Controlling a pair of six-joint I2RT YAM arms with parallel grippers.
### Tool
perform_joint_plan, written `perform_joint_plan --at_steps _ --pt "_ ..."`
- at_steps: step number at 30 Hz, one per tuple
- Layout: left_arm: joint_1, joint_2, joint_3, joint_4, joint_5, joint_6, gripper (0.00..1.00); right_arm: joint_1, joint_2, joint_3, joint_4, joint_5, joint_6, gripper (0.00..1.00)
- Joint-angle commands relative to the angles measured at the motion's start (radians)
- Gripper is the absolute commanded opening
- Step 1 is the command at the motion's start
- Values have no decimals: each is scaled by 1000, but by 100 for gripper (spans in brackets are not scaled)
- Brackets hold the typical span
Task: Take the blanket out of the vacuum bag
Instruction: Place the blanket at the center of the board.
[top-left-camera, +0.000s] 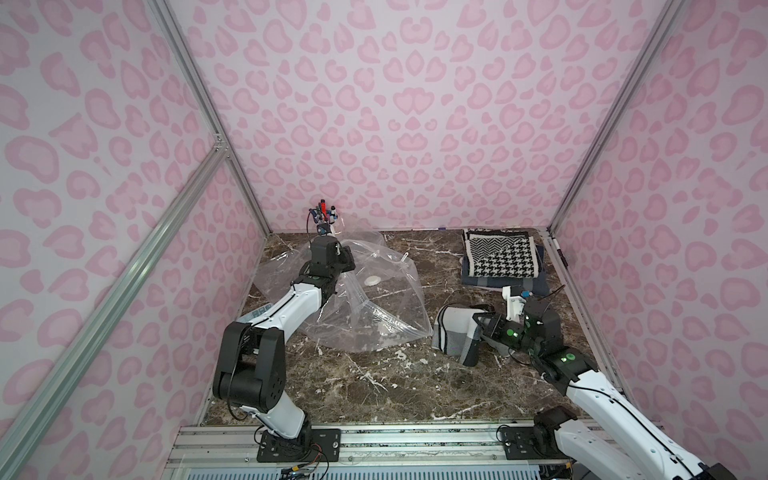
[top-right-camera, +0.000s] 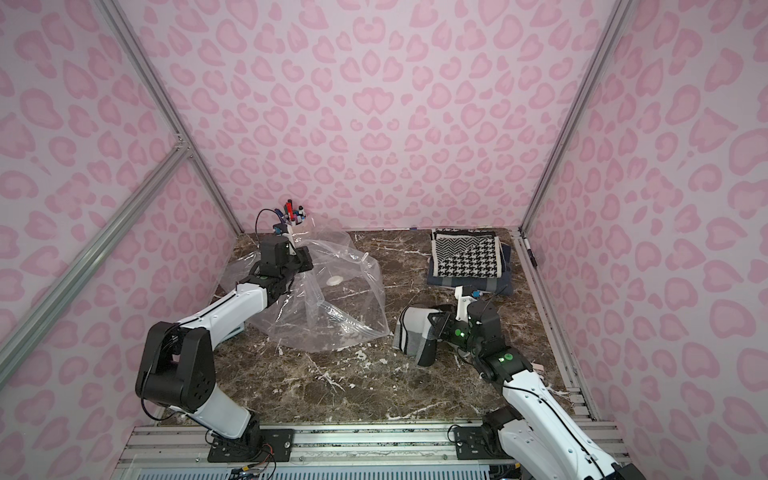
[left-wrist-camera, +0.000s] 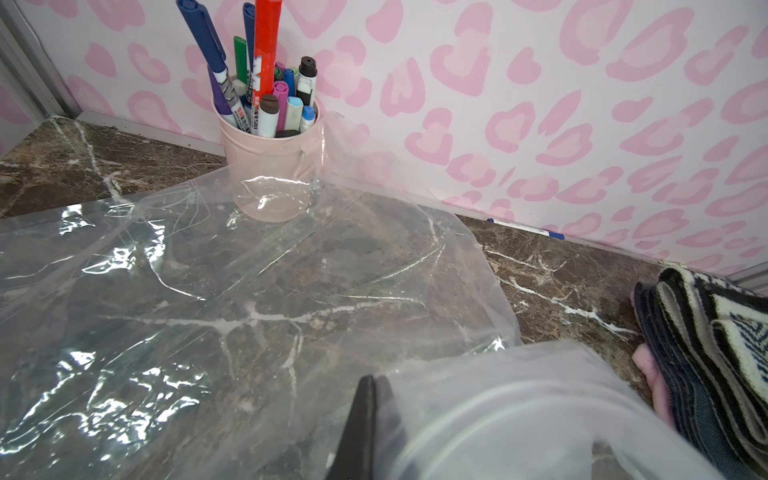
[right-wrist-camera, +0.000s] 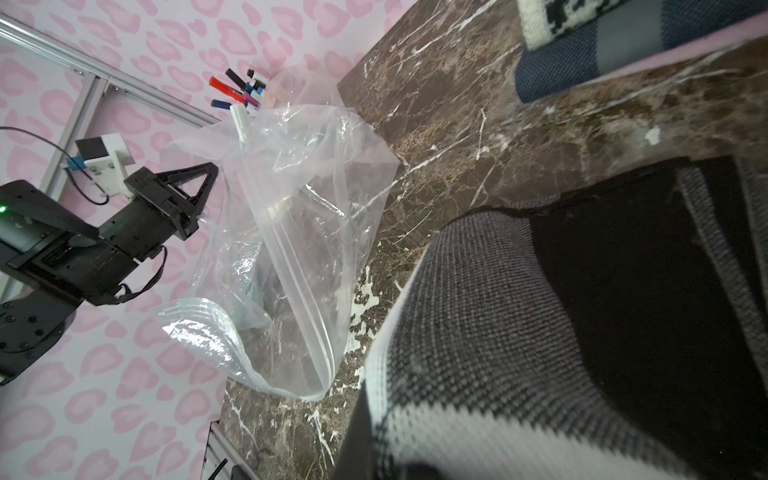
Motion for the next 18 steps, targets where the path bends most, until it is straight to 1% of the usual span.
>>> perform_joint_plan --at_steps 1,2,6,9,12,14,16,18 --pt "1 -14 -5 25 1 -7 4 11 10 -23 24 32 19 0" --pt "0 -16 -7 24 0 -6 4 21 11 -39 17 46 29 0" --pt "0 -19 -15 27 3 -7 4 88 -12 -135 -19 169 102 0" --pt "0 -17 -16 31 8 -9 4 101 -46 -205 -42 235 156 0" --pt "0 -12 -14 32 15 -10 4 107 -90 -242 -128 324 205 0" --pt "0 -8 -16 36 18 -10 4 109 -141 -242 -230 408 241 0" --pt "0 -6 -16 39 17 -11 4 109 -222 -226 -304 478 267 0" --pt "0 -3 -14 39 18 -10 4 108 -303 -203 -319 531 268 0"
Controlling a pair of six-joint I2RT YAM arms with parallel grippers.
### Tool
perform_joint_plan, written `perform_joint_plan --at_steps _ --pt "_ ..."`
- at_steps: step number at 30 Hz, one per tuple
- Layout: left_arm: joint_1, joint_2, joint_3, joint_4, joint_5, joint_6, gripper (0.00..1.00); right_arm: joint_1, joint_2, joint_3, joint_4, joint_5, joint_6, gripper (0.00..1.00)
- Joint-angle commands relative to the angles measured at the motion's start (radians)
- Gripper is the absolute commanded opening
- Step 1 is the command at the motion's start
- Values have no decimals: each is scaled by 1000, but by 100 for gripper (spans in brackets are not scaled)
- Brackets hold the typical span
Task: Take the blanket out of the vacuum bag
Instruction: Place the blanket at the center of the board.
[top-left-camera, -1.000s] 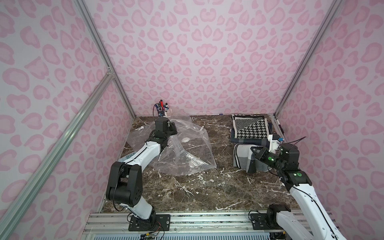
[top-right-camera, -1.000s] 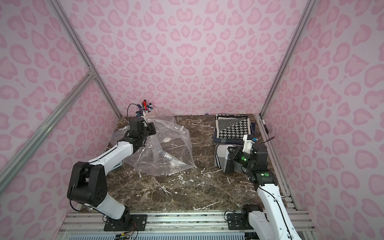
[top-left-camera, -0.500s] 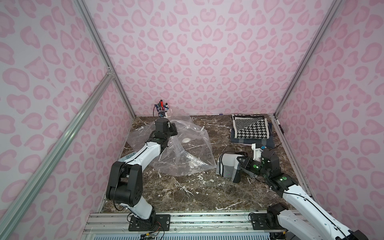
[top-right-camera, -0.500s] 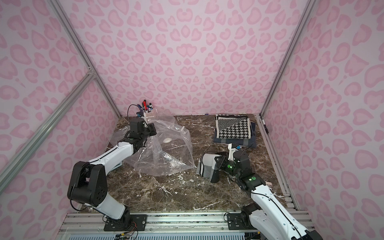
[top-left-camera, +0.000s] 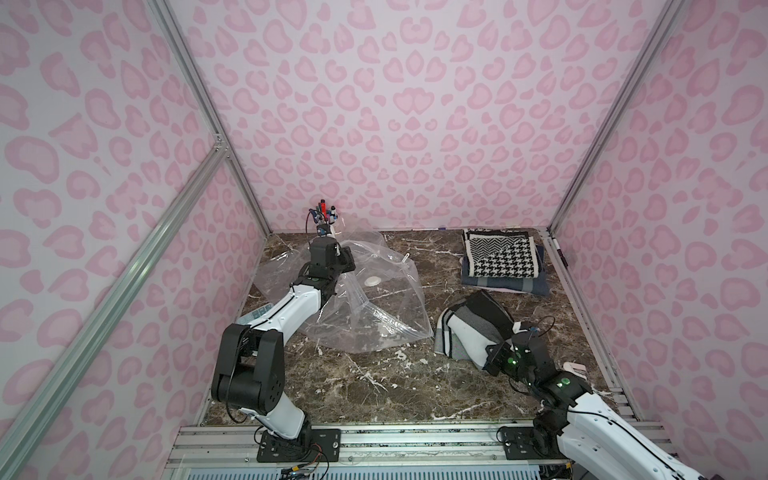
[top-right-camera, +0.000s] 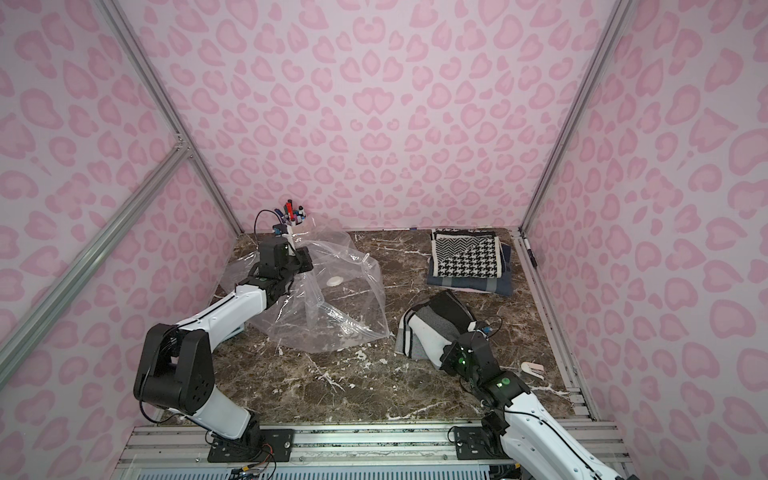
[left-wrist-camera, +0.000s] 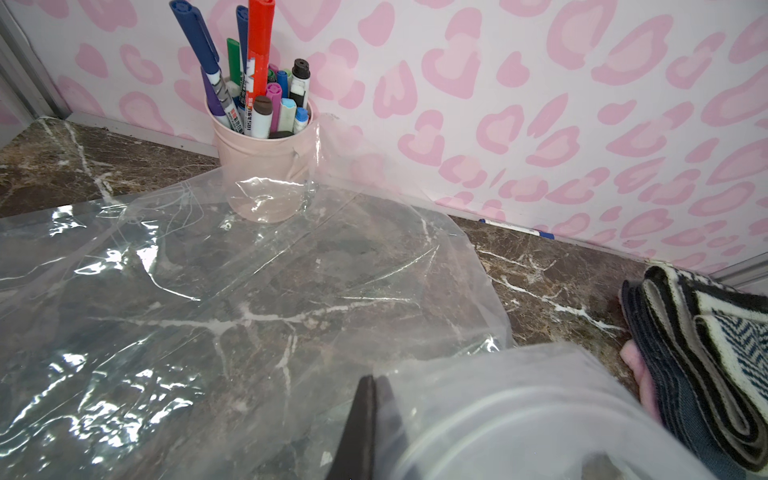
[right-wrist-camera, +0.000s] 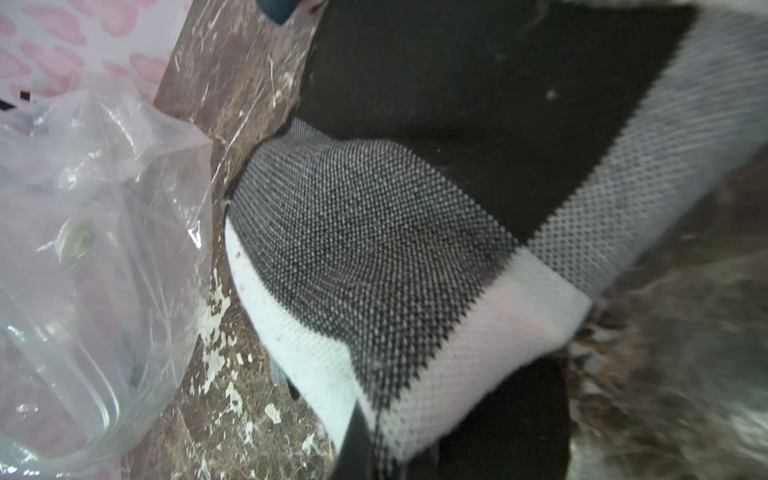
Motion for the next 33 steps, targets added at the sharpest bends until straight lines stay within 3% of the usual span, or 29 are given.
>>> perform_joint_plan --at_steps 1,6,11,18,23,28,33 --pt "0 7 2 22 8 -10 4 -3 -89 33 -95 168 33 0" --pt "-1 13 4 28 27 -18 4 -53 -28 105 -46 70 -37 0" --pt "-3 -3 -7 26 26 -17 4 -53 -48 106 49 39 11 0" --pt "-4 -8 -4 25 32 -19 4 -52 -51 139 -184 150 58 0" --pt "-8 -6 -11 33 36 -26 4 -39 29 165 -378 227 67 0" --pt "-11 12 -13 40 50 -31 4 -37 128 191 -477 367 59 0" --pt "-12 37 -5 49 73 -40 4 -59 211 250 -461 413 59 0"
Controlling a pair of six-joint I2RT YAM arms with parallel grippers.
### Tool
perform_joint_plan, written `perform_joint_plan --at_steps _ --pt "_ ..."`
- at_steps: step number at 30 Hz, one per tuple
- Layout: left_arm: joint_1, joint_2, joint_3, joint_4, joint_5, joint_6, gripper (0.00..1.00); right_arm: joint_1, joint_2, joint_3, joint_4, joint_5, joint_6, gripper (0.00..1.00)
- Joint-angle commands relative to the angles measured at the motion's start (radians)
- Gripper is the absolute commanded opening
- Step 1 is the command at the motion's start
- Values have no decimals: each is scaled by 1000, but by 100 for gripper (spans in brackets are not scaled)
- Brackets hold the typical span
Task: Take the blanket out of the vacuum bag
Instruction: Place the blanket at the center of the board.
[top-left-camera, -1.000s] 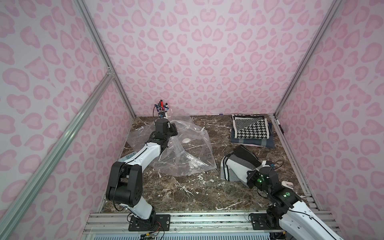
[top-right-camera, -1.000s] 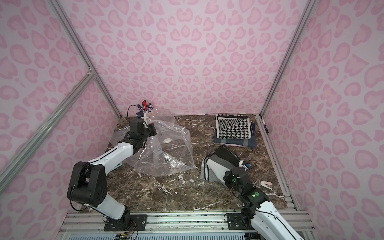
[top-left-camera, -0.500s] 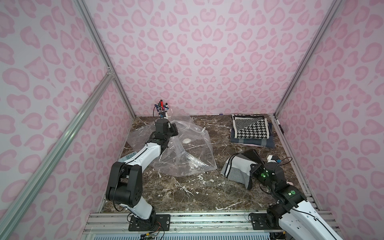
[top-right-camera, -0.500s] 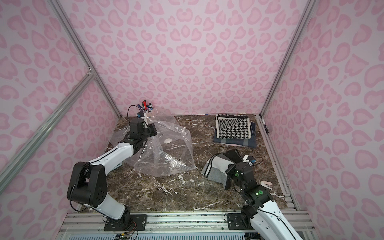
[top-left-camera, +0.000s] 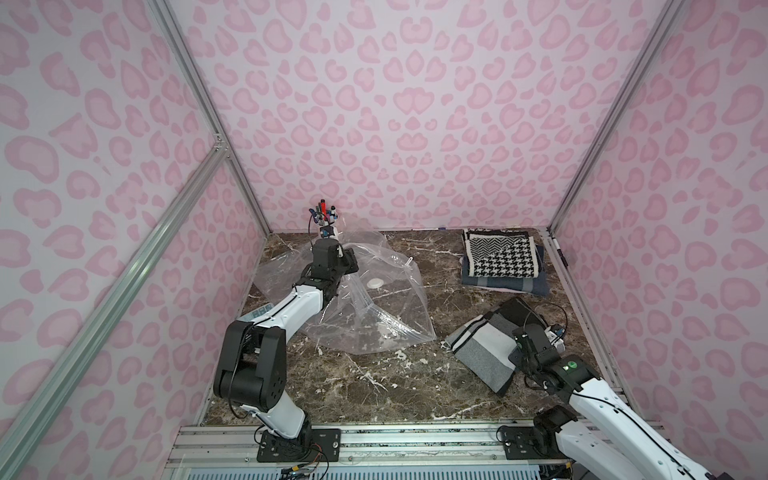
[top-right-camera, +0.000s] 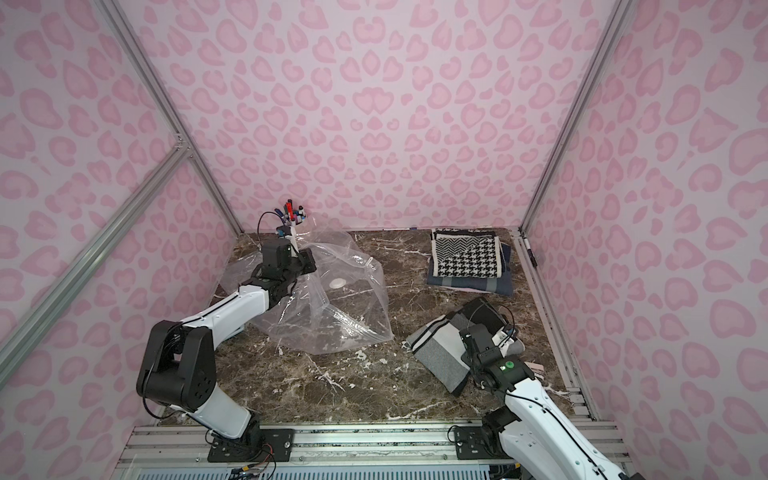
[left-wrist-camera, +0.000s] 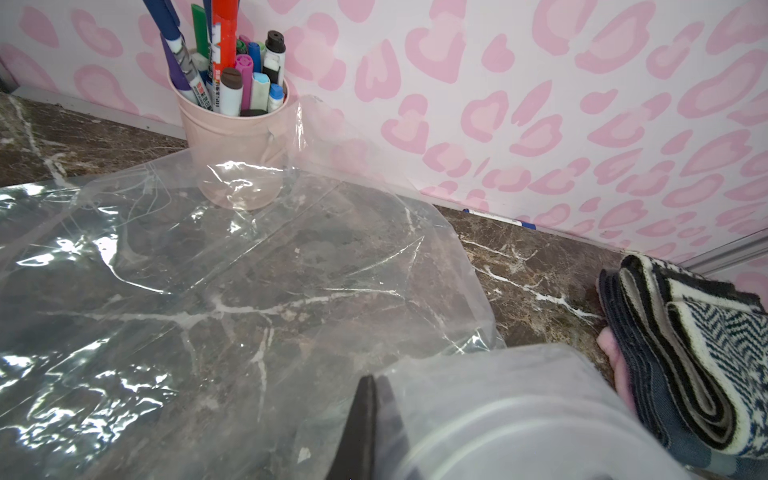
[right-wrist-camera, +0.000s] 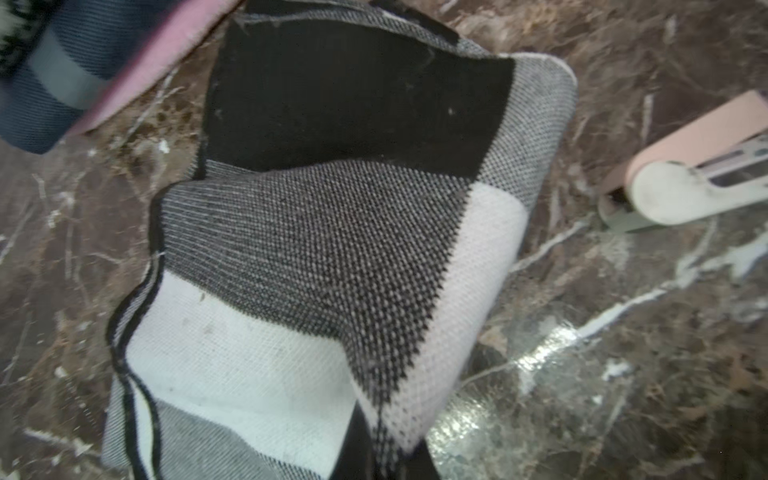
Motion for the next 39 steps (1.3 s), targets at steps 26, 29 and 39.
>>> perform_joint_plan --at_steps 26,29,39 --pt "-4 32 -27 83 55 -40 4 357 427 340 -354 207 190 84" --pt "-4 24 -35 81 55 -40 4 444 479 388 -419 198 215 84" --pt "44 4 -62 62 72 -25 4 602 676 448 -322 126 -88 87"
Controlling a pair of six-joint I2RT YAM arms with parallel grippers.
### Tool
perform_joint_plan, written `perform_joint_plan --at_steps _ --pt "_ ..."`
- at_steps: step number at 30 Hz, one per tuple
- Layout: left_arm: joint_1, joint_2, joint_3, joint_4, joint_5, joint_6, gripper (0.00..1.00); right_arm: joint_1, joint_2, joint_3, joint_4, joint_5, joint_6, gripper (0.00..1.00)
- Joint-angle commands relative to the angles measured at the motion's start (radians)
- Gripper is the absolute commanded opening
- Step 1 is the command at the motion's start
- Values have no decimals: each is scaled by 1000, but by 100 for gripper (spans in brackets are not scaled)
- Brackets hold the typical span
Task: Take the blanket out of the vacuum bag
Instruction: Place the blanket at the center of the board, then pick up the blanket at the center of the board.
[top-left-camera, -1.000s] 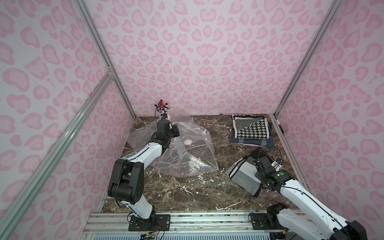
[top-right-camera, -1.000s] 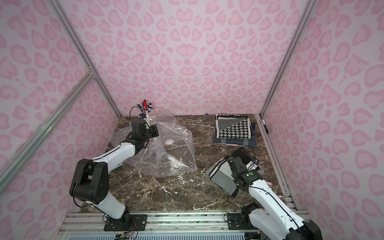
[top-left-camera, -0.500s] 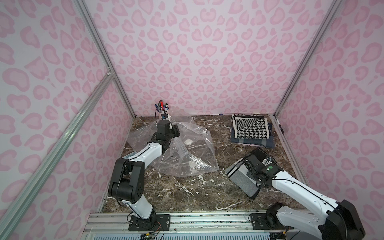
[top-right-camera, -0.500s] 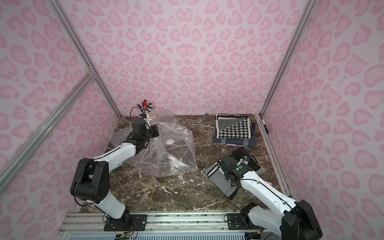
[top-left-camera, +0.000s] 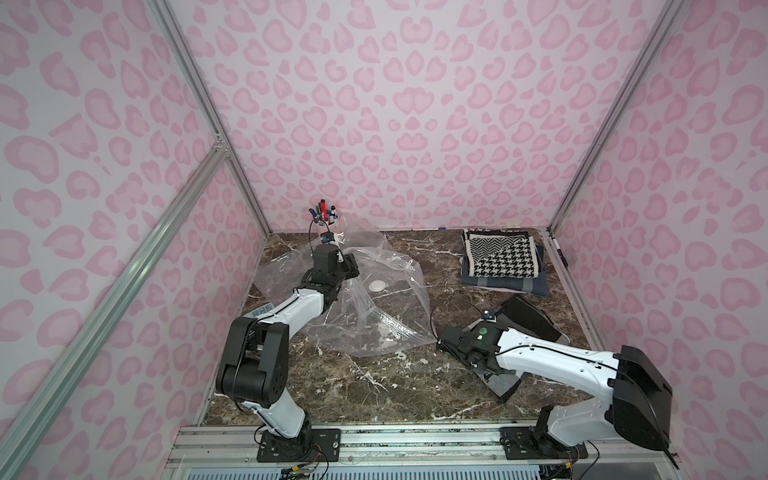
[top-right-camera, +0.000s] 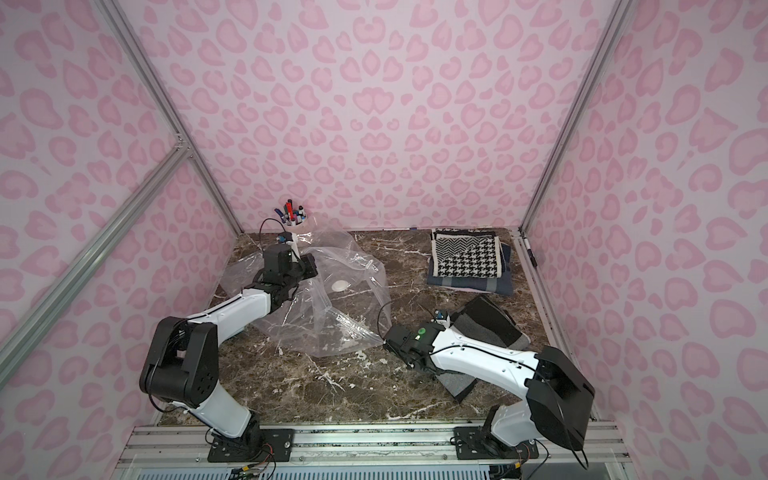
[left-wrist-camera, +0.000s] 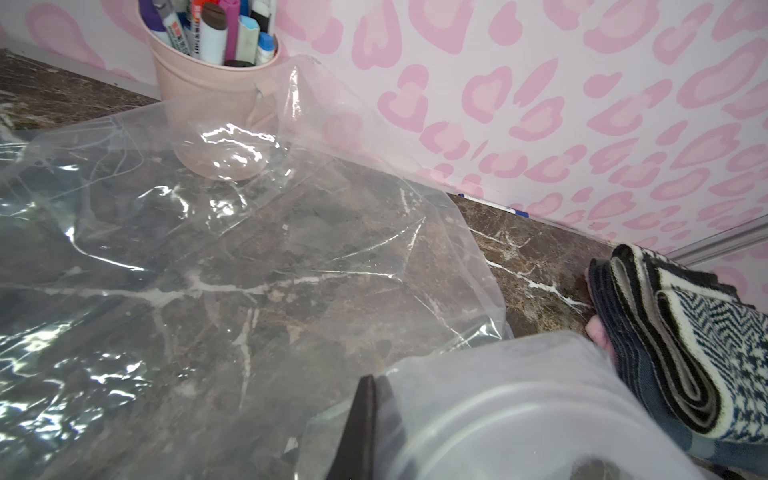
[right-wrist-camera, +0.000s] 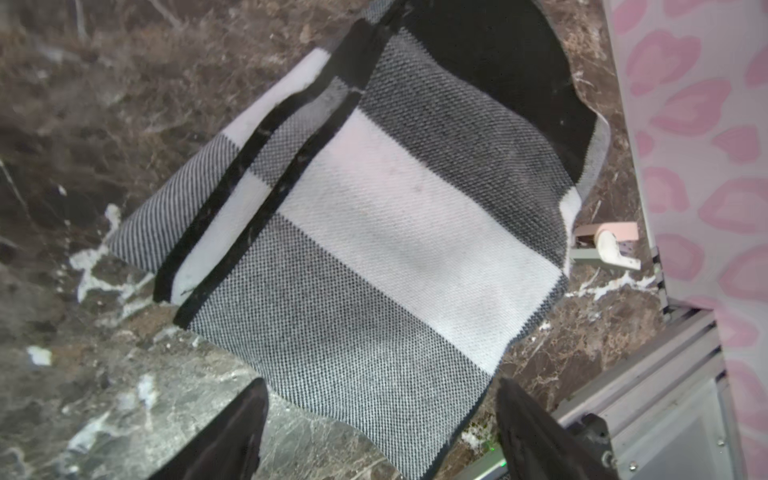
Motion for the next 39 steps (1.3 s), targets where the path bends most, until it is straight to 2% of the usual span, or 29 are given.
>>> perform_joint_plan --at_steps 1,4,7,12,15,21,28,33,37,39 --pt "16 -7 7 -12 20 20 4 6 5 -18 72 -37 -172 87" --pt "31 -4 33 -46 -9 37 4 4 -60 -89 185 -89 -248 88" --pt "64 14 61 -53 16 28 4 -13 -114 -171 309 -119 -319 99" --pt "71 31 104 -70 45 31 4 -90 -100 -192 360 -115 -388 99" --pt "71 33 105 -76 45 29 4 -148 -72 -185 419 -173 -454 99" --pt "71 25 90 -82 38 35 4 -198 24 -176 436 -212 -482 99" --pt "71 38 99 -79 45 42 4 -197 65 -230 430 -271 -416 97" --pt "71 57 96 -68 54 49 4 -211 73 -324 558 -382 -387 84" --pt "72 58 100 -69 67 47 4 -217 83 -366 627 -450 -381 62" --pt "71 49 93 -66 63 47 4 -219 87 -380 647 -469 -386 57"
